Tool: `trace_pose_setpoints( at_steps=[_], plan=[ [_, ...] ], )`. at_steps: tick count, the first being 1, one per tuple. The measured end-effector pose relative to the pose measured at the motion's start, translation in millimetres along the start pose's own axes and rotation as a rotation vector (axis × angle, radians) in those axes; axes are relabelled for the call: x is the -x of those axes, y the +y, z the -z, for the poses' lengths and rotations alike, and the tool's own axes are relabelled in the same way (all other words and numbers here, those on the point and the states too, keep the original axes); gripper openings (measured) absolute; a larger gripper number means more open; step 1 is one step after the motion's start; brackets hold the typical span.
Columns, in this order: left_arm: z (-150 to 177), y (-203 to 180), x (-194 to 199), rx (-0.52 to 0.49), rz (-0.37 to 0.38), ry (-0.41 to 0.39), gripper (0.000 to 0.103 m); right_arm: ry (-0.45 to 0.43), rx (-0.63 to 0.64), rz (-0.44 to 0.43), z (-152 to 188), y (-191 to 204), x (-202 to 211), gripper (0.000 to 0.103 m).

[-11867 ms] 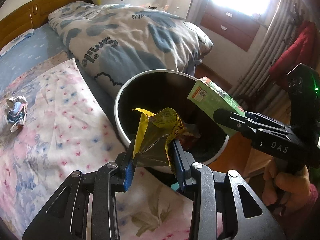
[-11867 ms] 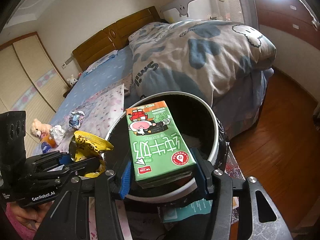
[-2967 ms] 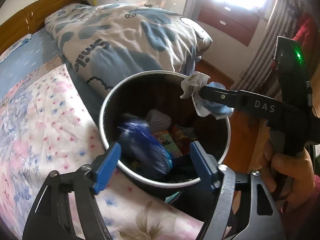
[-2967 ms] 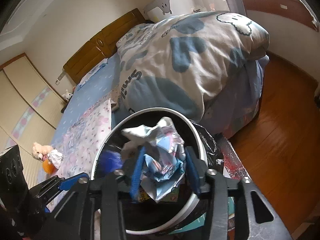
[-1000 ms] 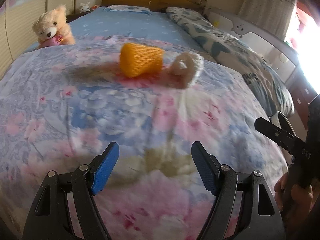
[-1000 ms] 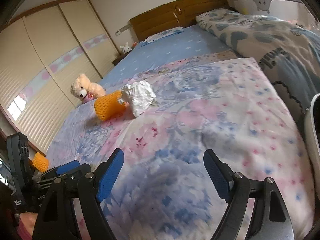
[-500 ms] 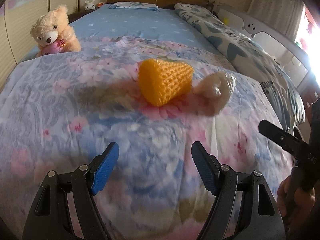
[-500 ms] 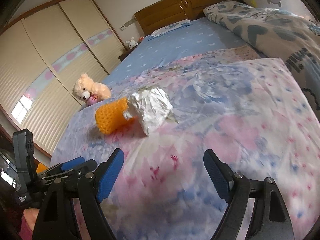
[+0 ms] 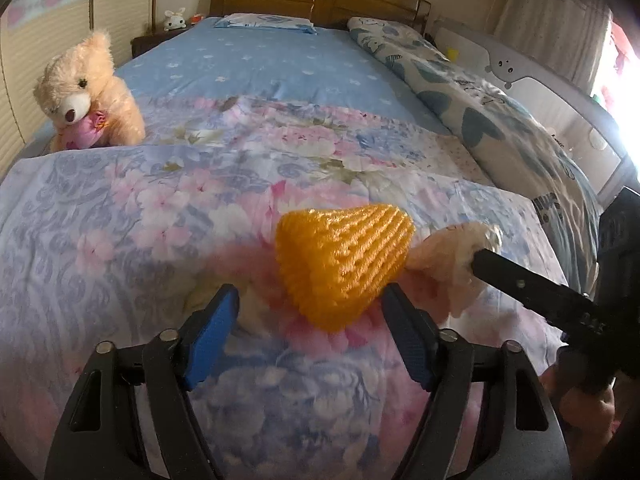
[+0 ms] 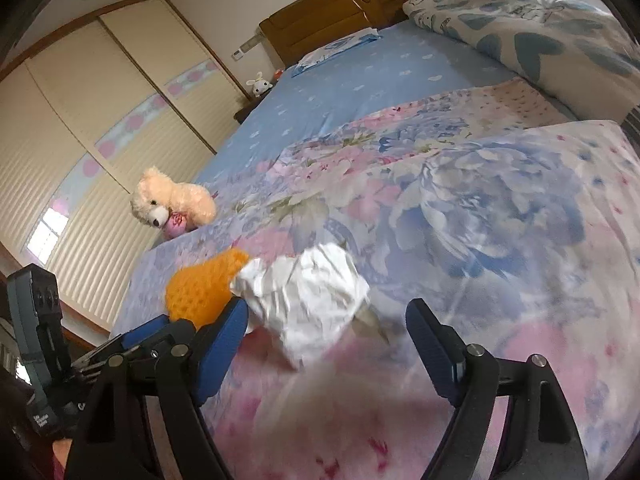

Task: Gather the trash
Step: 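Grasp the white tissue with the right tool while the left tool grasps the orange mesh sleeve, then carry the tissue and orange mesh sleeve with both tools over the bin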

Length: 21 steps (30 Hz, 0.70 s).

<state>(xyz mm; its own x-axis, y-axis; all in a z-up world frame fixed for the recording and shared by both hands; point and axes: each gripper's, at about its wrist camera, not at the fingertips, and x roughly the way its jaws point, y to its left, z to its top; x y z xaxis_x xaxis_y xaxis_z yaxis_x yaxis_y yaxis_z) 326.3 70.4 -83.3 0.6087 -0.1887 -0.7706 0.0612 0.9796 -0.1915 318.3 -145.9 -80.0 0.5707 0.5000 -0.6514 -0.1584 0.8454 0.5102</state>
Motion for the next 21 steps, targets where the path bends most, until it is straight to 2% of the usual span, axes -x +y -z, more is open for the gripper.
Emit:
trace_pose_setpoints(
  at_steps=[1,2,3,4,5,7,8,21],
  plan=[
    [-0.9,0.2,-3.1,0.003,0.015,0.009,0.054,0.0,0.001,0.002,-1.1,0.3,-3.8,0.07],
    [-1.7,0.0,-6.2,0.007,0.033,0.019,0.042,0.003,0.0,-0.004,-1.8,-0.4,-6.6,0.056],
    [-1.6,-1.0,-9.1,0.009,0.055,0.027,0.034,0.009,-0.004,-0.018,-2.0,-1.1,-9.1,0.048],
    [-1.0,-3.0,-10.5,0.007,0.061,0.03,0.023,0.014,-0.008,-0.027,-1.8,-1.3,-10.8,0.046],
    [-0.5,-5.1,-10.6,0.0,0.055,0.029,0.021,0.011,-0.005,-0.025,-1.8,-0.1,-11.0,0.032],
    [2.1,-11.2,-7.6,-0.025,0.045,0.02,0.015,0.007,0.007,-0.032,0.2,2.3,-8.0,0.024],
    [3.9,-13.5,-5.6,-0.031,0.045,0.021,0.014,0.007,0.007,-0.033,1.8,2.3,-5.2,0.017],
    [52.7,-33.5,44.1,-0.013,0.079,0.017,0.013,-0.024,-0.009,-0.06,39.4,-11.3,65.4,0.016]
  ],
)
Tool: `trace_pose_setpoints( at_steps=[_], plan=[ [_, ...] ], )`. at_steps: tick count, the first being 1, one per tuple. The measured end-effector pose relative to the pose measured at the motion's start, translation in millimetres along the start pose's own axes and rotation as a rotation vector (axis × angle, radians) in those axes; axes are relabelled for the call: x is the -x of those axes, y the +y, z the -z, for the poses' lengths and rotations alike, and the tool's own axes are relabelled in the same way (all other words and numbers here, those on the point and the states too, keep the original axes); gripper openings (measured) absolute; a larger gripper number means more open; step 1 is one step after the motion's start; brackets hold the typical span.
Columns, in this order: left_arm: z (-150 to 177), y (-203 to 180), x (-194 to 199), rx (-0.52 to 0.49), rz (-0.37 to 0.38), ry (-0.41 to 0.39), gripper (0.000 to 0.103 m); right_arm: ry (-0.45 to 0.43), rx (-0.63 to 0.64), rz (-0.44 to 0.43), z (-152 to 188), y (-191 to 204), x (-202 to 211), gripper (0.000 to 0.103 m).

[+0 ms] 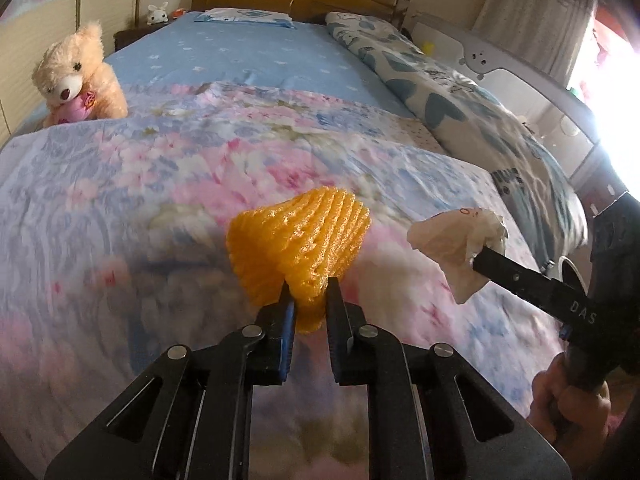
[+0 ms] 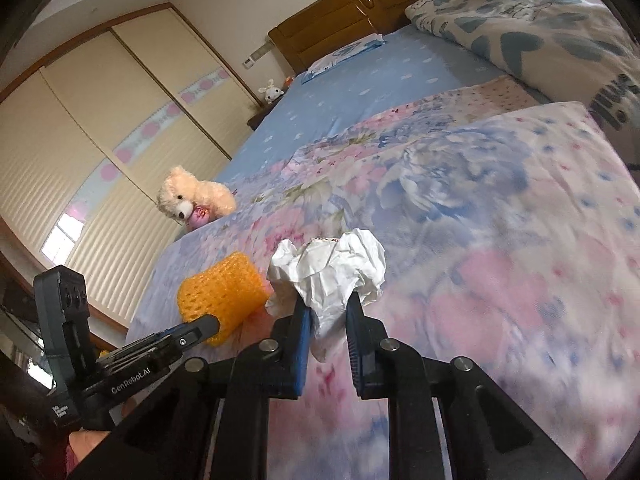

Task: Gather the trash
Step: 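Carry the tissue and orange mesh sleeve with both tools over the bin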

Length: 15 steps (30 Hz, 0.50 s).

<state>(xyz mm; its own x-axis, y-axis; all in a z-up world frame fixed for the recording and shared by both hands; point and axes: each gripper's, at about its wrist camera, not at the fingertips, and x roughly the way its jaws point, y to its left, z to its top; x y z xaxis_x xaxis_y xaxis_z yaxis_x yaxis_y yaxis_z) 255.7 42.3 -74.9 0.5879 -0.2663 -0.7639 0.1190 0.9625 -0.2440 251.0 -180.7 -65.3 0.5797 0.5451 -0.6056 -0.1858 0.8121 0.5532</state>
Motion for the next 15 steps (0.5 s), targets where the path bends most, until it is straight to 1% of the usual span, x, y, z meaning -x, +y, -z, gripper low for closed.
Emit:
trace_pose_setpoints(
  at_steps=[6,11,15],
  plan=[
    [28.5,-27.9,20.0,-0.02,0.024,0.002,0.013,-0.036,0.038,0.013,26.1,3.4,40.9,0.016],
    [49.6,-52.6,27.9,-0.05,0.036,0.016,0.013,-0.072,0.061,0.033,49.9,1.4,74.5,0.016],
    [62.2,-73.1,32.0,-0.083,0.047,0.023,0.013,-0.091,0.05,0.039,61.4,-4.8,94.8,0.016]
  ],
)
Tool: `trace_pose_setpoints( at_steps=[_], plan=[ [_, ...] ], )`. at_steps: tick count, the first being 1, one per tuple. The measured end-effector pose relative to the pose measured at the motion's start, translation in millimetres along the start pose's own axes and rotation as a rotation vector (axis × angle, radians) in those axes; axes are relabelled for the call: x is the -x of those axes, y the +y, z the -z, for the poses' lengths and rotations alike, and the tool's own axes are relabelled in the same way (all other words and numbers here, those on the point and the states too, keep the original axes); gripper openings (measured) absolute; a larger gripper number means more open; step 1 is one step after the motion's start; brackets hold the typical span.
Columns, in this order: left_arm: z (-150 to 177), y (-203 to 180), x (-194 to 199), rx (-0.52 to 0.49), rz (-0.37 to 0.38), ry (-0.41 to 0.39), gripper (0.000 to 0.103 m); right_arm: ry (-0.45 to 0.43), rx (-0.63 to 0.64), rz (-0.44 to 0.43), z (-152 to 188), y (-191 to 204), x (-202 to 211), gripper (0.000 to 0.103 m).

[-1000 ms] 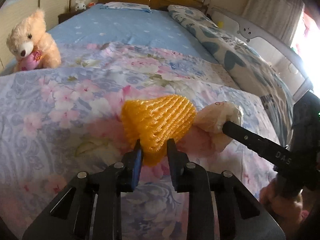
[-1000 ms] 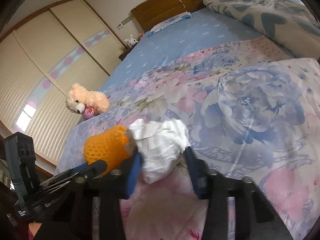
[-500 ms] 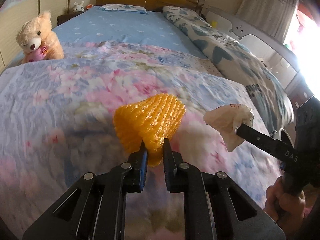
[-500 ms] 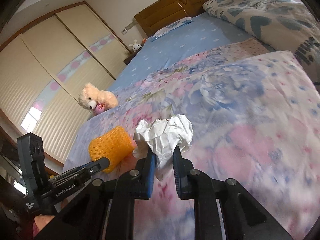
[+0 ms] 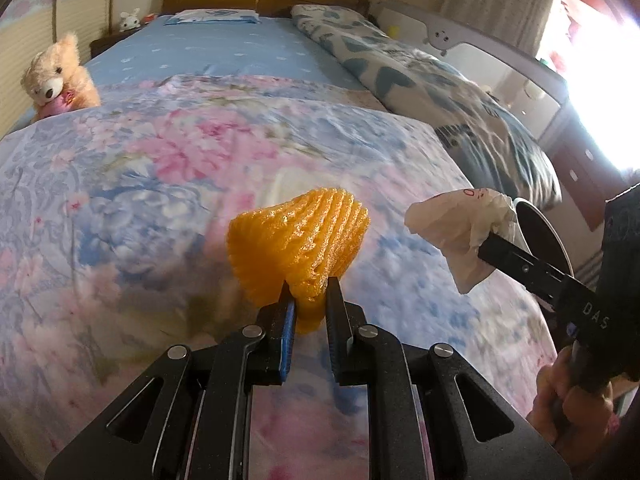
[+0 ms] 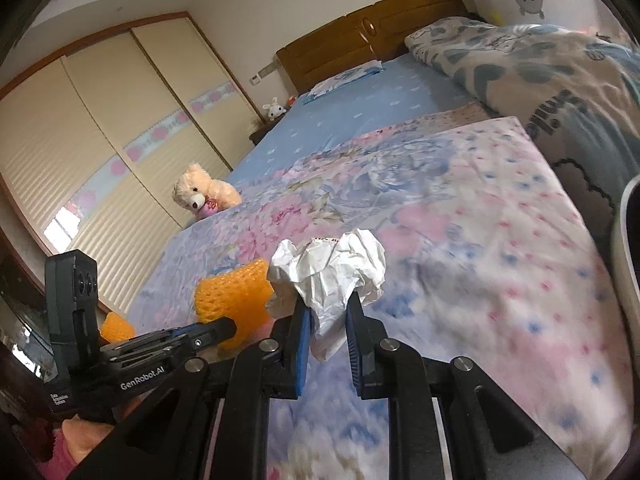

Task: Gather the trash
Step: 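Carry the tissue and orange mesh sleeve with both tools over the bin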

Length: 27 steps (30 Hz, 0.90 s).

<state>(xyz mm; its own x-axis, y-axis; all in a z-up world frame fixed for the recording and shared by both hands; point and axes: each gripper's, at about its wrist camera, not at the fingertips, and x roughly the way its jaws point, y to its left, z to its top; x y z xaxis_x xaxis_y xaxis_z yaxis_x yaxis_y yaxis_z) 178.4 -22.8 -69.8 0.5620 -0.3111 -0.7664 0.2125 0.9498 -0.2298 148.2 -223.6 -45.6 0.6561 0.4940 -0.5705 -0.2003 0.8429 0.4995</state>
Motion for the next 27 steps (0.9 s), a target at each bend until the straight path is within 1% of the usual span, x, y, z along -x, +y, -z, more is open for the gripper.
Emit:
trace_pose_setpoints(
  at_steps=[7,13,27],
  plan=[
    [11.8,-36.1,3.3,-0.066,0.033,0.006,0.013,-0.019,-0.004,0.045,16.7,-14.8,36.2,0.016],
    [18.2,-55.2,4.1,-0.097,0.051,0.013,0.013,-0.04,-0.018,0.081,24.9,-26.9,60.8,0.016],
    [22.2,-80.3,0.1,-0.144,0.075,0.033,0.013,-0.075,-0.025,0.097,33.7,-34.6,86.3,0.016]
  ],
)
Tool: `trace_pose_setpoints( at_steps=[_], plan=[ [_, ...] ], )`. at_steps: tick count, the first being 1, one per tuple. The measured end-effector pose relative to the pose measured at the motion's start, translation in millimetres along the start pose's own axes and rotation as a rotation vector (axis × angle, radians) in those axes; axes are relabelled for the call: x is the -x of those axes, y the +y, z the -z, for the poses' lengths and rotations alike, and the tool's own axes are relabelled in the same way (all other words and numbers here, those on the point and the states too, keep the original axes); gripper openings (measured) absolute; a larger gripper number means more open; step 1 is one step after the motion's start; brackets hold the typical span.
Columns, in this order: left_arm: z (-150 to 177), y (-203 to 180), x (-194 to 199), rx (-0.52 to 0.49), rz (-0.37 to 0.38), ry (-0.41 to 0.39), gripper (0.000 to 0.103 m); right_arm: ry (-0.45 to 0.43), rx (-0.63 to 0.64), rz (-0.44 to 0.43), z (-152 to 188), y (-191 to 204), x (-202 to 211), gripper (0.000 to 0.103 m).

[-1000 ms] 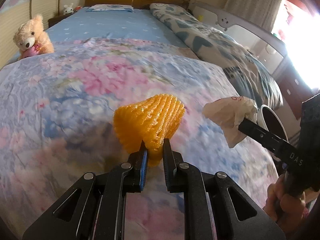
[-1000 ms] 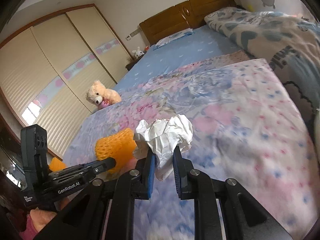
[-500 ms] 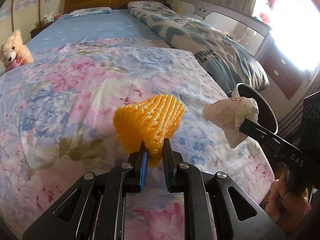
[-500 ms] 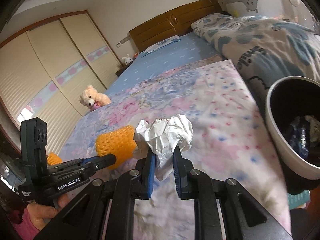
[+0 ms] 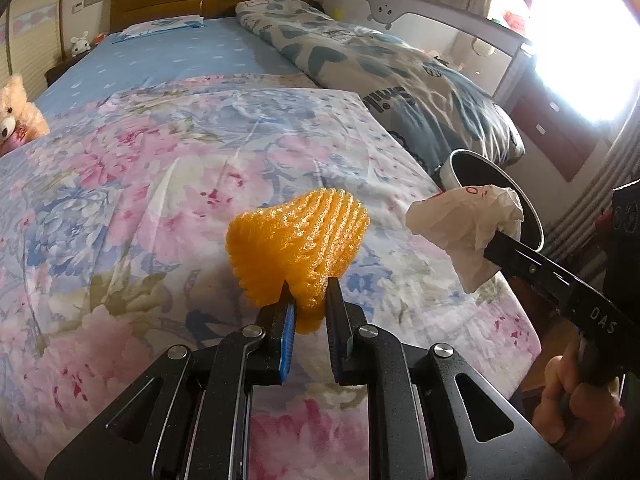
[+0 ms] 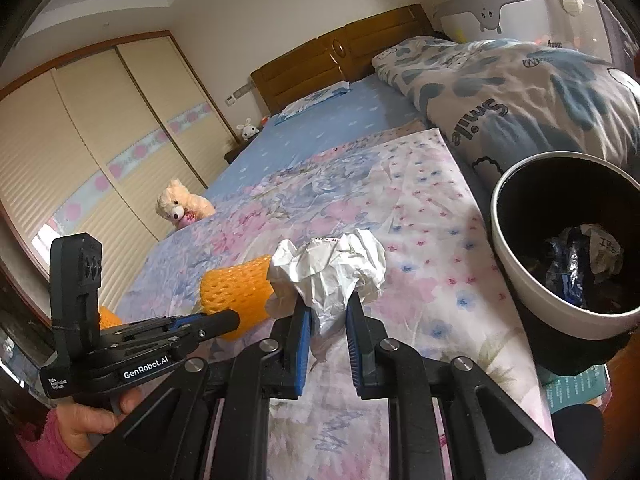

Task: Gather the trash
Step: 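Carry the tissue and orange mesh sleeve with both tools over the bin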

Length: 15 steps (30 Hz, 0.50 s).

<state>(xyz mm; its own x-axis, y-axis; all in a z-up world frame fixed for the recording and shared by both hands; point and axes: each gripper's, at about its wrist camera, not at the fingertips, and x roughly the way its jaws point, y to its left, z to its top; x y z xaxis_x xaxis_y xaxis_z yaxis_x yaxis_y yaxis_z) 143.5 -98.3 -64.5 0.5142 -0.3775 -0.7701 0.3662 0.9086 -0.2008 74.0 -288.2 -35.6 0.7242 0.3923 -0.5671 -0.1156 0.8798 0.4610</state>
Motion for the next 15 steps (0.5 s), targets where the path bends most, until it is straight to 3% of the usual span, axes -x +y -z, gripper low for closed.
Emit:
trace_pose_setpoints(
  at_steps=[15],
  plan=[
    [-6.0,-28.8,-7.3,-0.047,0.036,0.016,0.013,-0.025,-0.027,0.027,0.7,-17.1,19.1,0.016]
  ],
)
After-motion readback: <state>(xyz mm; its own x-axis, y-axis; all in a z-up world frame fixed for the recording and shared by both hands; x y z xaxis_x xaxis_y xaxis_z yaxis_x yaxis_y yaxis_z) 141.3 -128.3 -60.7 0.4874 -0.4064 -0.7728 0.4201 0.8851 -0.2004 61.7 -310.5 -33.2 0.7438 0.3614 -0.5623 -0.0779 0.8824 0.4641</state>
